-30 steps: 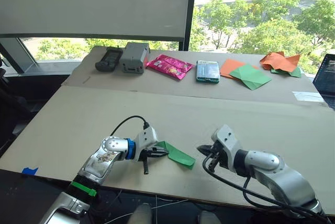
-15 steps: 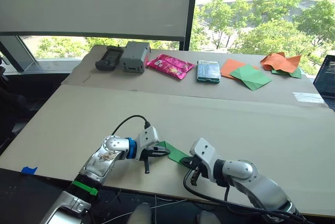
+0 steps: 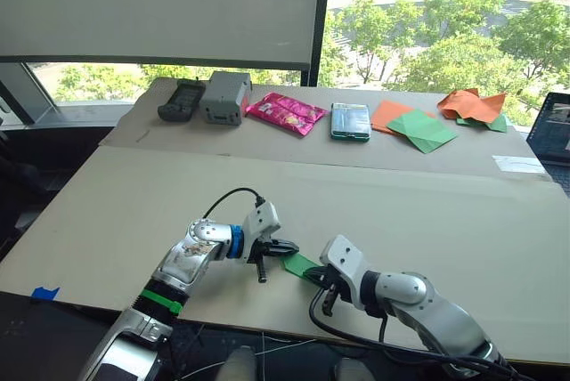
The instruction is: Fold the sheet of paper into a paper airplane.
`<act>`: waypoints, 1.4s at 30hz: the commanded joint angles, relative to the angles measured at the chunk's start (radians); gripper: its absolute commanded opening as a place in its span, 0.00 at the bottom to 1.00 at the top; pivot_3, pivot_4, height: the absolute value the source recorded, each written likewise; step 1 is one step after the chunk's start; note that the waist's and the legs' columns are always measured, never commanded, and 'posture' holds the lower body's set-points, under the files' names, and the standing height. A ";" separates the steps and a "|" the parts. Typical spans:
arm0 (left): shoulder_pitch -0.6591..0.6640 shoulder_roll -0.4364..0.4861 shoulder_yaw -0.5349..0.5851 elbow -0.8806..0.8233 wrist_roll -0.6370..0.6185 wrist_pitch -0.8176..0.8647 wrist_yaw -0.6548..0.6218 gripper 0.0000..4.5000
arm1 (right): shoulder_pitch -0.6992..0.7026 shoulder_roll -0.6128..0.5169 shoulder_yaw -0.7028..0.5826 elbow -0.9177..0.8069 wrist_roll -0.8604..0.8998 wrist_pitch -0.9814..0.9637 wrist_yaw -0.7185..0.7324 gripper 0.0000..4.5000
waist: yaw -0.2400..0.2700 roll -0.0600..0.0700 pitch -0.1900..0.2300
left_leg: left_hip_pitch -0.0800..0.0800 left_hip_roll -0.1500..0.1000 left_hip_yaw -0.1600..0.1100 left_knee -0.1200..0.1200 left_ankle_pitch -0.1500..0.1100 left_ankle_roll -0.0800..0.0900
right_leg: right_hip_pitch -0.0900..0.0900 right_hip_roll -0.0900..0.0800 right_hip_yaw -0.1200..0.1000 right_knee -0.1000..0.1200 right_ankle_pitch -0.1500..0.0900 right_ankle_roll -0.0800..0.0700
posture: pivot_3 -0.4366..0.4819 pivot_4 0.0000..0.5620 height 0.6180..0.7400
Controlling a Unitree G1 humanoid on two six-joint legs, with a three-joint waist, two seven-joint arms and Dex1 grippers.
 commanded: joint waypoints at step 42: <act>0.076 0.137 0.169 0.093 0.016 -0.104 0.004 0.00 | -0.020 0.024 -0.020 0.050 -0.002 0.094 -0.039 0.01 | -0.035 0.002 -0.003 | 0.008 0.002 -0.002 -0.001 -0.001 -0.001 | 0.004 0.000 0.000 0.000 -0.001 -0.001 | 0.48 0.27 0.72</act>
